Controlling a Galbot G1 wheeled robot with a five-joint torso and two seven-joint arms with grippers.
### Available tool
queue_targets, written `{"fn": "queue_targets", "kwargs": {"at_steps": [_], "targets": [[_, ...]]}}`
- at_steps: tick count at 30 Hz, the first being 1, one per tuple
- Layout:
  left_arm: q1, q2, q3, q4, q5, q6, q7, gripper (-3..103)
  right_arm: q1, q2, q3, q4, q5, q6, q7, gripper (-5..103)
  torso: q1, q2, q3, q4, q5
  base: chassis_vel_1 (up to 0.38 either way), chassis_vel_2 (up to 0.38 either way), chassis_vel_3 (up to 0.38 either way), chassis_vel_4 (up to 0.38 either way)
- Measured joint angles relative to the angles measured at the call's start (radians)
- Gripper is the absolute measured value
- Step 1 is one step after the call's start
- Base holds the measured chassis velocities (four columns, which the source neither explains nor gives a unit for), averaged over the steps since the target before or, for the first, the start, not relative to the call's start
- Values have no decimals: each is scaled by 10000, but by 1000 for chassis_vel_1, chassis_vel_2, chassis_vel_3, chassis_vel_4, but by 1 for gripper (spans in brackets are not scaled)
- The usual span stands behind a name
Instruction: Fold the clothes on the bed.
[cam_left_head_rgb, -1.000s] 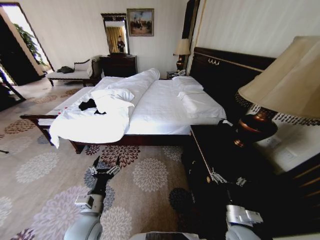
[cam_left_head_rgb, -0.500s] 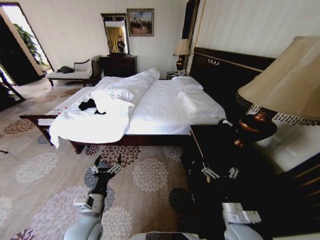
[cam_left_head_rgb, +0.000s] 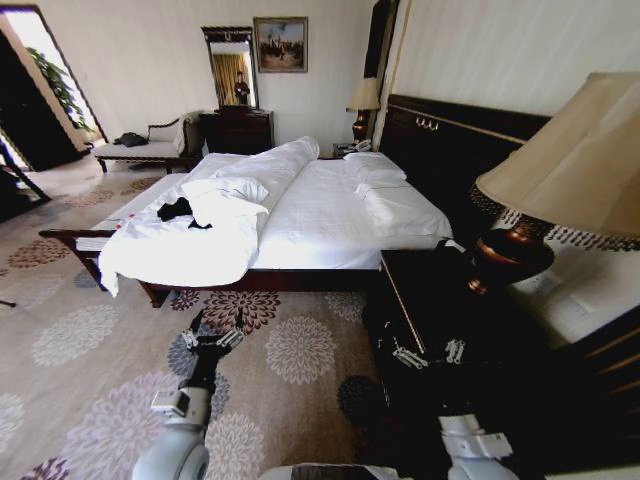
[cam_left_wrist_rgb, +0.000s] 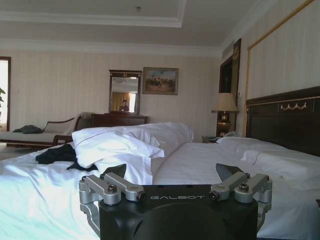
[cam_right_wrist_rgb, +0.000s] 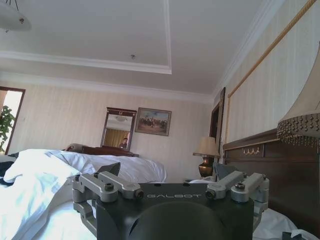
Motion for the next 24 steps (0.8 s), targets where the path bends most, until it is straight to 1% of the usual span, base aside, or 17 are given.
{"fn": "queue_targets", "kwargs": {"at_steps": [5, 12, 19, 24], "targets": [[-22, 23, -2, 23, 36, 1, -12, 100, -10, 20, 54, -10, 15, 93, -175, 100, 0, 0, 0, 0, 0, 0, 0, 0, 0], [-64, 84, -2, 42, 39, -6, -24, 100, -81, 80, 111, -2, 11, 140, -178, 100, -2, 1, -1, 0, 1, -43, 41, 42, -46], [-124, 137, 5, 74, 17, -39, -36, 100, -102, 148, 177, -92, -21, 259, -131, 100, 1, 0, 0, 0, 0, -147, 170, 149, -158], [-146, 170, -3, 120, 16, -43, -42, 100, -135, 214, 173, -112, -120, 275, -122, 100, -2, 2, -2, -1, -1, -249, 244, 263, -222]]}}
